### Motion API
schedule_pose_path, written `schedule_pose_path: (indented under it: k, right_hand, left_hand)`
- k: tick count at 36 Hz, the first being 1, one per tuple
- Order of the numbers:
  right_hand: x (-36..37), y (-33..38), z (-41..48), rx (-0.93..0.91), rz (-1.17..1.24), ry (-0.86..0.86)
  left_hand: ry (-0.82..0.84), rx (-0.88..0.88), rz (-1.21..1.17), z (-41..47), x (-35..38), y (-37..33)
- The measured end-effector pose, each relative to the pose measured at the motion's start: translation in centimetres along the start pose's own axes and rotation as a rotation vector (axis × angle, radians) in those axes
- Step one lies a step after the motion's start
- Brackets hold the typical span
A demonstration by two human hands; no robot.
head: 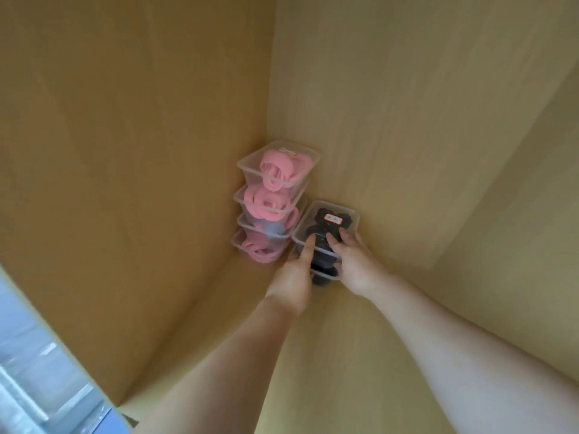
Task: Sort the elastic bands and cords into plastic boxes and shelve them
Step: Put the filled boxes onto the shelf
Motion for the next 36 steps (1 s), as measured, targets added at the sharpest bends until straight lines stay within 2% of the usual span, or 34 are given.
schedule_pose_path:
  k: [6,10,15,20,23,26,32,36]
  right_hand:
    - [-1.2,1.1,-1.1,0.0,-0.013,-0.029]
    - [-3.6,3.7,-4.8,-0.102,0.18,-0.212]
    - [-5.9,8.4,-14.8,-0.227,0.475,-0.421]
    - [-4.5,11.4,-25.2,-0.352,0.532,-0.376]
    - [-1.4,13.1,-31.0,-0.388,0.57,-0.282]
    - [4.7,14.5,-36.3,-0.342,0.576,-0.102]
    - [21.6,13.6,-46.3,-0.098,0.349,0.47]
    - [28.0,12.7,-51.3,0.029,0.299,0.628]
  left_hand:
    - [0.01,-0.005,0.097,-2.5,-2.4,-1.3]
    - [-0.002,0.03,0.214,-5.6,-5.8,-2.4]
    - [-0.139,0.15,0.221,-14.5,-11.7,-4.9]
    - [-0.195,0.136,0.25,-24.0,-13.6,-6.3]
    - [-0.225,0.095,0.214,-30.4,-13.7,-5.6]
    - [-0.209,0.01,0.182,-37.5,-12.5,-3.3]
    - [0.043,-0.186,0.17,-50.9,-4.6,2.3]
    - [0.152,-0.282,0.168,-57.5,-0.5,5.2]
Point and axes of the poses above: each hand's wrist, its own z-axis towards the middle knuckle, its own x-axis out of the palm, y = z × x, the point moved 9 cm from there along z, towards the middle knuckle, and after that the axes turned 9 degrees about x, right-handed, at the moved point
